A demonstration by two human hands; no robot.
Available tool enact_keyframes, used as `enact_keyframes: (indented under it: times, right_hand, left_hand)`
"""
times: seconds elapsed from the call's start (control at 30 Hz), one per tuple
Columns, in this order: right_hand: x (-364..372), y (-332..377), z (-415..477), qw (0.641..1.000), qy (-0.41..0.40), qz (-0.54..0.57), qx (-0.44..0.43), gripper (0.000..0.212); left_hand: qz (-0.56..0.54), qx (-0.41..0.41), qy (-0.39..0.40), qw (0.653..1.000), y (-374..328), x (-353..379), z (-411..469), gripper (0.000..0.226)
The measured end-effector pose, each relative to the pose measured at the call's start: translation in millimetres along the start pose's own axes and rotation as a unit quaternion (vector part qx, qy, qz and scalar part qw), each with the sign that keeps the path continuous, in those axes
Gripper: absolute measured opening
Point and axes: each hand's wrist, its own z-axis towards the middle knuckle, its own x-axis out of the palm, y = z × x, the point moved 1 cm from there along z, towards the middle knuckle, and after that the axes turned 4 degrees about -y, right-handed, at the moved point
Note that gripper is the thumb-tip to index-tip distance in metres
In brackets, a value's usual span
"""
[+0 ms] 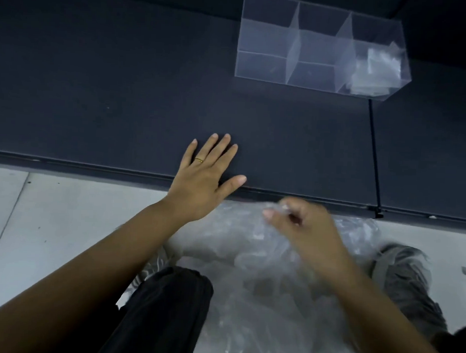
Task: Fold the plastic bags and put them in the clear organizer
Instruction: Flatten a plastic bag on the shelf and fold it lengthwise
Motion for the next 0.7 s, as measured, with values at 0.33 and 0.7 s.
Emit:
enact_keyframes:
  times: [0.33, 0.7]
  right_hand:
    - [-43, 56, 101, 0.979, -0.108, 0.166, 0.054, 0.028]
    - [-80, 57, 120, 0.966, -0.147, 0.189, 0.096, 0.034]
  left_hand:
    - [-0.61, -0.072, 0.034, 0.788, -18, -70, 14, 0.052]
    - [-0.61, -0.262, -0.162, 0.73, 4, -63, 36, 0.023]
